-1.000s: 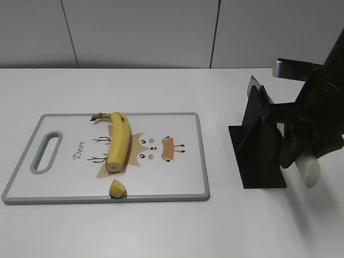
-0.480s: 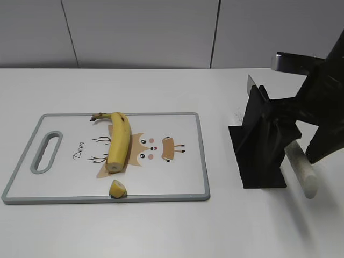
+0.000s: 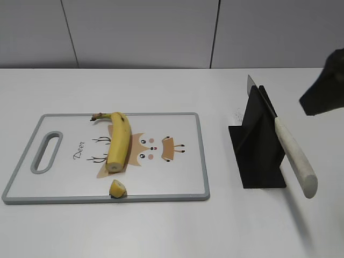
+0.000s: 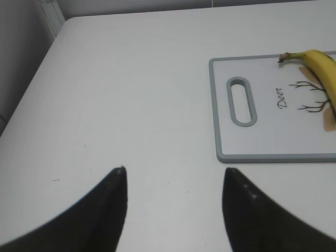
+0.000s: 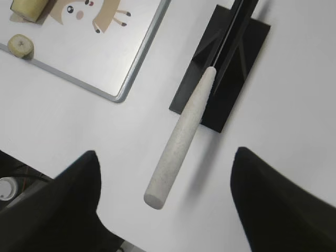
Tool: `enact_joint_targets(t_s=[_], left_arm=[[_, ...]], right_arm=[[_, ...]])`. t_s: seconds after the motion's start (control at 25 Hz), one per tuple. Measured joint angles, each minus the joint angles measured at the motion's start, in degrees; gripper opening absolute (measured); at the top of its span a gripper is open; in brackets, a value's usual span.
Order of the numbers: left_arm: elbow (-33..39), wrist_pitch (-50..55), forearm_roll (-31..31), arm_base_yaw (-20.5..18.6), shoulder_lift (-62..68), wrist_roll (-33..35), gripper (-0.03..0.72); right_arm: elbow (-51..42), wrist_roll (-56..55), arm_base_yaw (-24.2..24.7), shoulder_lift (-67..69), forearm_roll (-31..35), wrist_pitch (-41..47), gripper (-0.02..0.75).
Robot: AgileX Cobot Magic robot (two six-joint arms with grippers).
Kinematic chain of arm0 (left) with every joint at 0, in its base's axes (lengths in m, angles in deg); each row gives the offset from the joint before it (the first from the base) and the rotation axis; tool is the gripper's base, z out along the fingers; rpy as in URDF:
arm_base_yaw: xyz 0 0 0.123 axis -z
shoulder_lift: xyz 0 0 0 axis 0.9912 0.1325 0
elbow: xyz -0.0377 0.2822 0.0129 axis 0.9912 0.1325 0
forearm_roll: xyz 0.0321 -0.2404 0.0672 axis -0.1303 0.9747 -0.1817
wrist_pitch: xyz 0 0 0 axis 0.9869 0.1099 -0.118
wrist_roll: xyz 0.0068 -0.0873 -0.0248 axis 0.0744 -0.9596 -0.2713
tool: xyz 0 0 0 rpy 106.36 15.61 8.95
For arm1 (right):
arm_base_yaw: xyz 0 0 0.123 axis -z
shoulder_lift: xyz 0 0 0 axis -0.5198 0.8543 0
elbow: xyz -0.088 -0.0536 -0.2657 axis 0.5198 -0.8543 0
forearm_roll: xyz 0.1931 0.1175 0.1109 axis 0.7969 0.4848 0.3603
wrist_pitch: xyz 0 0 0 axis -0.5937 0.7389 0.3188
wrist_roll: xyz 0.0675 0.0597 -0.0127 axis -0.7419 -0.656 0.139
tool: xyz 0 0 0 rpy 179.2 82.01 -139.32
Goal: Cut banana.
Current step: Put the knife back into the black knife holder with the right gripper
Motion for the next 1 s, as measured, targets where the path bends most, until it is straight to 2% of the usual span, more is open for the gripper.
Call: enact_joint_targets(t_s=[0.28,0.44,0.76,1.0], left_arm=[[0.0,0.0,0.1,0.0,0.0,0.0,0.553],[0.0,0.0,0.1,0.0,0.0,0.0,0.553],[0.0,0.0,0.1,0.0,0.0,0.0,0.553],[0.0,0.0,0.1,0.0,0.0,0.0,0.553]], right_arm=[[-15.3,3.7,0.0,-16.2,-1.0,-7.4,0.589],[-22.1,4.4,0.0,-25.2,-1.7,-7.7,0.565],[-29.0,4.5,0.0,-41.3,-2.1,-5.4,0.54],[-31.1,4.5,0.0,-46.2,-1.8,-10.1,0.503]])
